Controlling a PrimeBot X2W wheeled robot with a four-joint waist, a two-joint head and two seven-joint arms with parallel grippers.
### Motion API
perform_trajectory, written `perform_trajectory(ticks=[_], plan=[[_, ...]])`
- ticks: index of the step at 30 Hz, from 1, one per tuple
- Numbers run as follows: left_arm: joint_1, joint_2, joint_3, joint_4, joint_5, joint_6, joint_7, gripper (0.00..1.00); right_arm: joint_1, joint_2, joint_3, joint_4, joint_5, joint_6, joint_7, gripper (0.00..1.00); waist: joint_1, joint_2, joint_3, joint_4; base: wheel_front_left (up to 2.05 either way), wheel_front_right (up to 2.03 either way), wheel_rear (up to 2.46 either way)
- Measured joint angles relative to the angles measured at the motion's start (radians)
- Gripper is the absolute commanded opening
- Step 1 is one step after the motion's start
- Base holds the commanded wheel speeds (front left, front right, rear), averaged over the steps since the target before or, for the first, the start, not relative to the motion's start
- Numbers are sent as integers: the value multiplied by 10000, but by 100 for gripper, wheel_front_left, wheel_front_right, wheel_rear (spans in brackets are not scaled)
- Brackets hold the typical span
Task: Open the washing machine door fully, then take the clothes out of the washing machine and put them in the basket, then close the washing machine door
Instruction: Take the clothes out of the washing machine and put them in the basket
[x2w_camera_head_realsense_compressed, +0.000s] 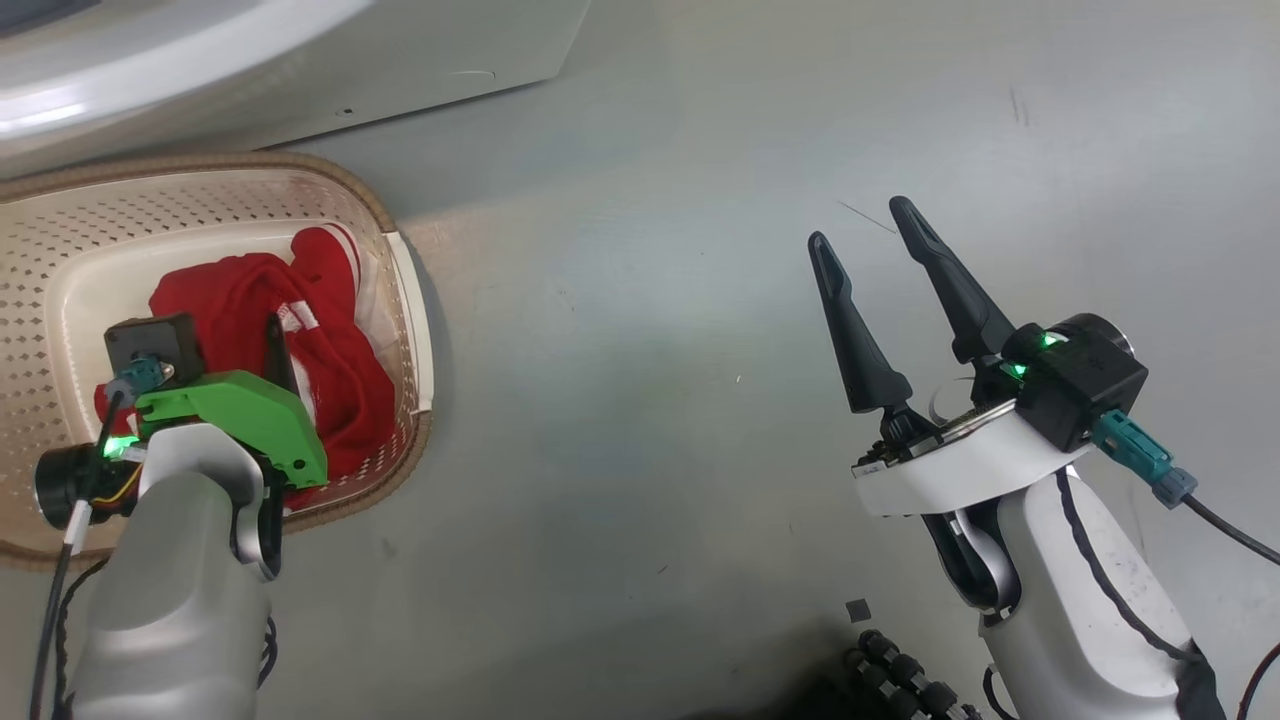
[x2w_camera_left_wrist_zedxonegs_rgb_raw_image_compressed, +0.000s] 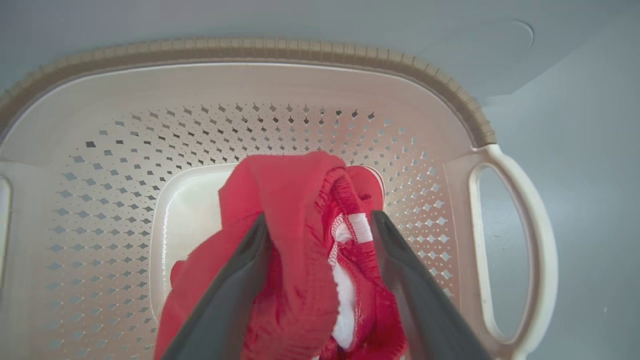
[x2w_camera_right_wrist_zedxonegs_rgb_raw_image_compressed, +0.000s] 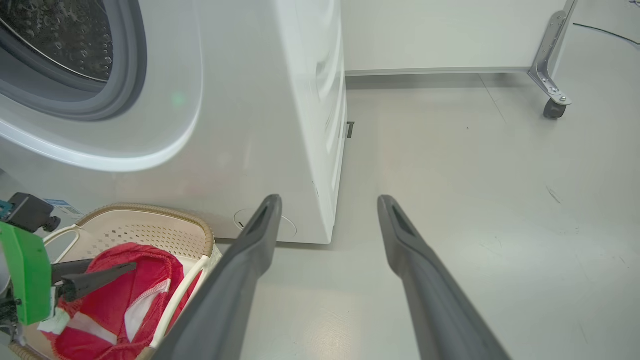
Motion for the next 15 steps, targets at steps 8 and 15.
perform_trajectory(ticks=[8, 15], plan=[[5, -56, -8, 311, 29, -44, -974, 100, -3, 6, -234, 244, 0, 2, 0, 100, 0, 0, -455, 128, 0, 0, 0], [136, -270, -81, 276, 29, -169, -1574, 100, 22, -17, -621, 520, -4, 2, 0, 100, 0, 0, -1054, 335, 0, 0, 0]])
